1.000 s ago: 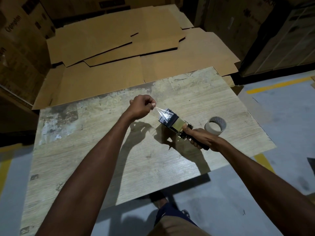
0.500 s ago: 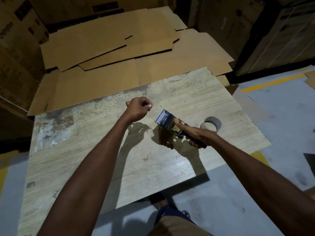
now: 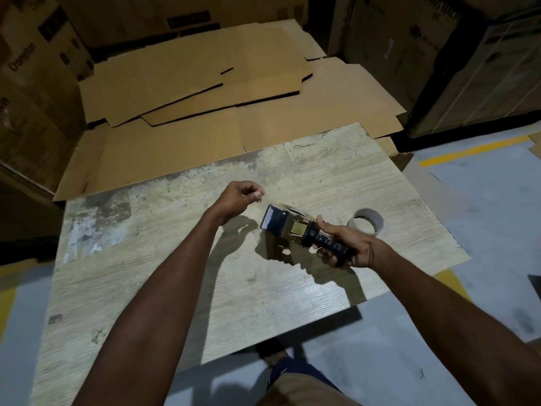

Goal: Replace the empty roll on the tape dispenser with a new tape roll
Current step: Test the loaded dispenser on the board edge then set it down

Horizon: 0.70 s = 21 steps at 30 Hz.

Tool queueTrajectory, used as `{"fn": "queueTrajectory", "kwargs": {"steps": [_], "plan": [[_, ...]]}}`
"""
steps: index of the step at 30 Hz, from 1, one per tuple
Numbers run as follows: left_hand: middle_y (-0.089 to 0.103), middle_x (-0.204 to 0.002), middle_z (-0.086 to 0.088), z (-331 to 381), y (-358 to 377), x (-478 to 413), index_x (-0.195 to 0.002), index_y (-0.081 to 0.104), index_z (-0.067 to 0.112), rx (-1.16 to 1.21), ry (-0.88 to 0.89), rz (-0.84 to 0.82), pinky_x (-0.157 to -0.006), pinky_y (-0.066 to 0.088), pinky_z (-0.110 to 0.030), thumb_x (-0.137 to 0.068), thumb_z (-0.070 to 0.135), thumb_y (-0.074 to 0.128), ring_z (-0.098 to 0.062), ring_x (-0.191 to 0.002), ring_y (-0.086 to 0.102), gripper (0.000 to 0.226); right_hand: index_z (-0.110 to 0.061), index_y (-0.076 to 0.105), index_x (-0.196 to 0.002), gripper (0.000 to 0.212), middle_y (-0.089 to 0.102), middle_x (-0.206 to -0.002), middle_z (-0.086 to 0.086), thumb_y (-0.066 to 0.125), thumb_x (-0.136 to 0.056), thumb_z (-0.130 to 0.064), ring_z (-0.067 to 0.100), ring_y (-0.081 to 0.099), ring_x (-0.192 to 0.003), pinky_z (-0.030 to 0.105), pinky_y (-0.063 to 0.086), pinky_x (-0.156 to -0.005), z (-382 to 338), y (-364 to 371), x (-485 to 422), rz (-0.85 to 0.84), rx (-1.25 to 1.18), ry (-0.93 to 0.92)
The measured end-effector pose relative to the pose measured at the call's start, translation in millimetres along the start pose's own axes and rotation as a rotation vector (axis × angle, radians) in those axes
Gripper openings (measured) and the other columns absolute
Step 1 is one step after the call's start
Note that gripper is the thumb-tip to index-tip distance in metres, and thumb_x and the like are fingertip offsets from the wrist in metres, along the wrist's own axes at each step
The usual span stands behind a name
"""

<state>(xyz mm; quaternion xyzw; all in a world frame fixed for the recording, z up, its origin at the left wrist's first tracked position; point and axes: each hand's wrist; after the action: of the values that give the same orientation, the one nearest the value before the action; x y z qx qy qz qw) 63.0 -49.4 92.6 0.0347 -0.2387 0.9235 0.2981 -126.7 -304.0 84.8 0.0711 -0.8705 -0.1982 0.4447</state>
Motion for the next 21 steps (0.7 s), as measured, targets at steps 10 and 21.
{"fn": "queueTrajectory", "kwargs": {"steps": [10, 21], "plan": [[0.071, -0.086, -0.004, -44, -9, 27, -0.094, 0.075, 0.0, -0.07, -0.069, -0.003, -0.08, 0.051, -0.021, -0.098, 0.002, 0.065, -0.008, -0.082, 0.064, 0.011, -0.004, 0.06, -0.102, 0.025, 0.059, -0.072, 0.009, 0.072, -0.093, -0.024, 0.014, 0.061, -0.053, 0.028, 0.059, -0.051, 23, 16, -32, -0.08, -0.189, 0.089], [0.075, -0.099, -0.002, -76, -4, 50, -0.093, 0.078, 0.011, -0.168, -0.201, 0.436, -0.084, 0.037, -0.02, -0.098, 0.01, 0.067, -0.017, -0.091, 0.065, 0.013, 0.008, 0.063, -0.106, 0.019, 0.065, -0.093, 0.025, 0.059, -0.101, -0.01, 0.031, 0.069, -0.075, 0.048, 0.065, -0.075, 38, 20, -40, -0.164, -0.396, 0.078]]}}
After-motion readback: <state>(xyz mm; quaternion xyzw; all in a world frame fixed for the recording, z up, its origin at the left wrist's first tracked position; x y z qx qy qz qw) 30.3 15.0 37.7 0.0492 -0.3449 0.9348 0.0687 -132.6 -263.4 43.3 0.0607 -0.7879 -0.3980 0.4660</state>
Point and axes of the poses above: each hand's wrist, its own x-axis away from the middle knuckle, its own y-axis out of the palm, z = x × y
